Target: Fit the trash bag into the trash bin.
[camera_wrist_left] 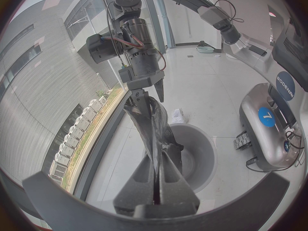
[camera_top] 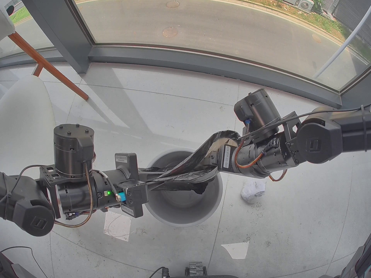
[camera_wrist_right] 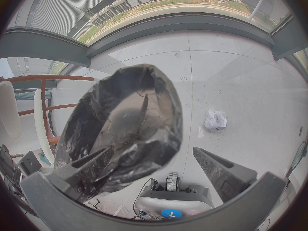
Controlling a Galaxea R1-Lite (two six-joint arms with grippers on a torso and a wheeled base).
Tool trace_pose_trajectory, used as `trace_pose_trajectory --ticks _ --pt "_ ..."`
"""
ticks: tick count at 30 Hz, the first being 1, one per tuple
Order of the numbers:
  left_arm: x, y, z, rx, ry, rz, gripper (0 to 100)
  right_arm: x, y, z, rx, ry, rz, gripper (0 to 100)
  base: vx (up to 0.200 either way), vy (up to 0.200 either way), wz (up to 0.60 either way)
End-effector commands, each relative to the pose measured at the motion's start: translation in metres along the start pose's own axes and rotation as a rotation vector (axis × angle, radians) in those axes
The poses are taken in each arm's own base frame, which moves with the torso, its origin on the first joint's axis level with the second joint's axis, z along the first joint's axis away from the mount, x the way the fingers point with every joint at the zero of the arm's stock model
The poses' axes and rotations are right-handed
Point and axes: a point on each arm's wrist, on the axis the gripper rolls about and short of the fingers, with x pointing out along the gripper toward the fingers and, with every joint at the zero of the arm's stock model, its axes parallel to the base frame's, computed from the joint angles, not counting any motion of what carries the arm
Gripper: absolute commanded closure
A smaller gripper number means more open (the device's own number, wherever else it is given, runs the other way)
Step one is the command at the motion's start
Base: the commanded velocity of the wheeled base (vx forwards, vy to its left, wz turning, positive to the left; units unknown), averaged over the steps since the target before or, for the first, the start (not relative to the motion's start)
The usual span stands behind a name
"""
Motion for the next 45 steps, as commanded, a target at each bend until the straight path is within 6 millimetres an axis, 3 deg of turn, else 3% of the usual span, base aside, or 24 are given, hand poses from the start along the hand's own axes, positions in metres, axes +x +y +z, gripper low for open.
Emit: trace_pose_trajectory --ticks 1,11,20,25,37,45 --pt "-0.002 -0.003 0.000 -0.042 0.004 -0.006 100 -0.002 0.001 0.002 0.003 -0.007 0.005 100 0.000 0.000 0.00" --pt "-0.001 -0.006 -0.002 -0.107 0.022 -0.011 100 -0.023 0.001 -0.004 -0.008 -0.015 0.030 100 0.000 0.000 0.00" --pt "0.004 -0.010 -0.002 -0.171 0.052 -0.018 100 -0.015 -0.013 -0.020 -0.022 0.040 -0.020 100 0.000 0.000 0.00" --pt "0.012 -0.013 -0.005 -0.192 0.065 -0.036 100 -0.019 -0.014 -0.017 -0.015 0.025 -0.012 100 0.000 0.000 0.00" --pt "0.043 -0.053 0.020 -0.303 0.020 -0.217 100 -0.018 -0.025 -0.031 -0.025 0.091 -0.036 100 0.000 0.000 0.00" --pt "0.052 -0.072 0.014 -0.319 0.053 -0.283 100 -0.007 -0.038 -0.050 -0.083 0.167 -0.078 100 0.000 0.000 0.00"
